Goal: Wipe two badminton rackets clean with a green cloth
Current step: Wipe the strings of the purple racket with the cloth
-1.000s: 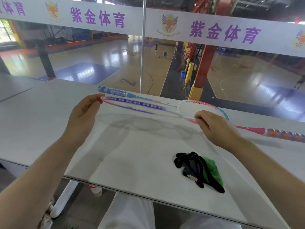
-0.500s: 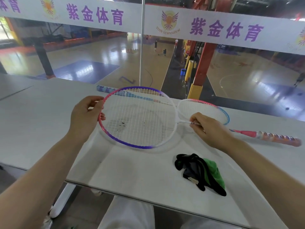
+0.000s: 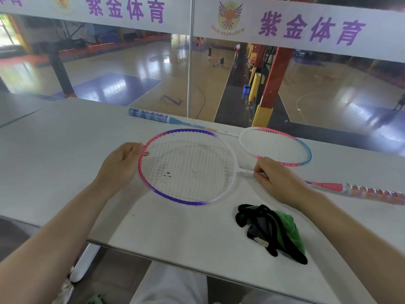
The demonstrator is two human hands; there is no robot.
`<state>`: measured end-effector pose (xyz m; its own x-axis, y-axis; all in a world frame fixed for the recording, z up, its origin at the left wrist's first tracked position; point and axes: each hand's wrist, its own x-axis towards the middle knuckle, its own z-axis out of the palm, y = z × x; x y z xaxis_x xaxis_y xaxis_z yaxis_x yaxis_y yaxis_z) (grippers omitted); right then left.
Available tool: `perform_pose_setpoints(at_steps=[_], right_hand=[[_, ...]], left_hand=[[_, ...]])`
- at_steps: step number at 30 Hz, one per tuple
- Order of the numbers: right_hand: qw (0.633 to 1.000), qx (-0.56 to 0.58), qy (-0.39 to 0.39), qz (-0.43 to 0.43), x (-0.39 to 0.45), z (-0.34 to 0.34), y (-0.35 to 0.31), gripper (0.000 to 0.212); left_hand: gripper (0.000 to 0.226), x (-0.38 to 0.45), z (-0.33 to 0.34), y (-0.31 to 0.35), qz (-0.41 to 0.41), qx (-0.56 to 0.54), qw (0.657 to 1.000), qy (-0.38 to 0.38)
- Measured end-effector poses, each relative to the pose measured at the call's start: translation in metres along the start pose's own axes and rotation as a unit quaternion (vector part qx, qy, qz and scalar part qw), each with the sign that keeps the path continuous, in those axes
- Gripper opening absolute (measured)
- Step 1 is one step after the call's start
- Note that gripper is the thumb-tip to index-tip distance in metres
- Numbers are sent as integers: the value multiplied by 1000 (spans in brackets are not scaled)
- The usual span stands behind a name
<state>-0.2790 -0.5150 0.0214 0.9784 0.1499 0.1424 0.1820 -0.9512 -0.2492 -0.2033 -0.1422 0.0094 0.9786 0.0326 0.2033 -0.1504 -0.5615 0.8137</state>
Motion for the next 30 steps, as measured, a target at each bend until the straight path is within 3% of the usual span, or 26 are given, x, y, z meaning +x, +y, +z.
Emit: perform_pose_setpoints(at_steps=[3,8,11,26,30], right_hand=[[1000,-7,-9,1,1,5,4,11],[1000,-10,-18,-6,2,12,6,13],[1000,-5,-12,-11,4,15,8,13],[999,-28,4,-23,2,19,15,6],[999,35,25,9,-7,10,6,5]], left_hand=[[50,-1,-4,-13,33,73,993,-91],[113,0,-3,-23,72,270,940,-197],[139,-3,-2,-25,90,324,913,-231],[135,-3,2,-39,125,358,900,-215],[133,-3,3,-42,133,361,901,-200]])
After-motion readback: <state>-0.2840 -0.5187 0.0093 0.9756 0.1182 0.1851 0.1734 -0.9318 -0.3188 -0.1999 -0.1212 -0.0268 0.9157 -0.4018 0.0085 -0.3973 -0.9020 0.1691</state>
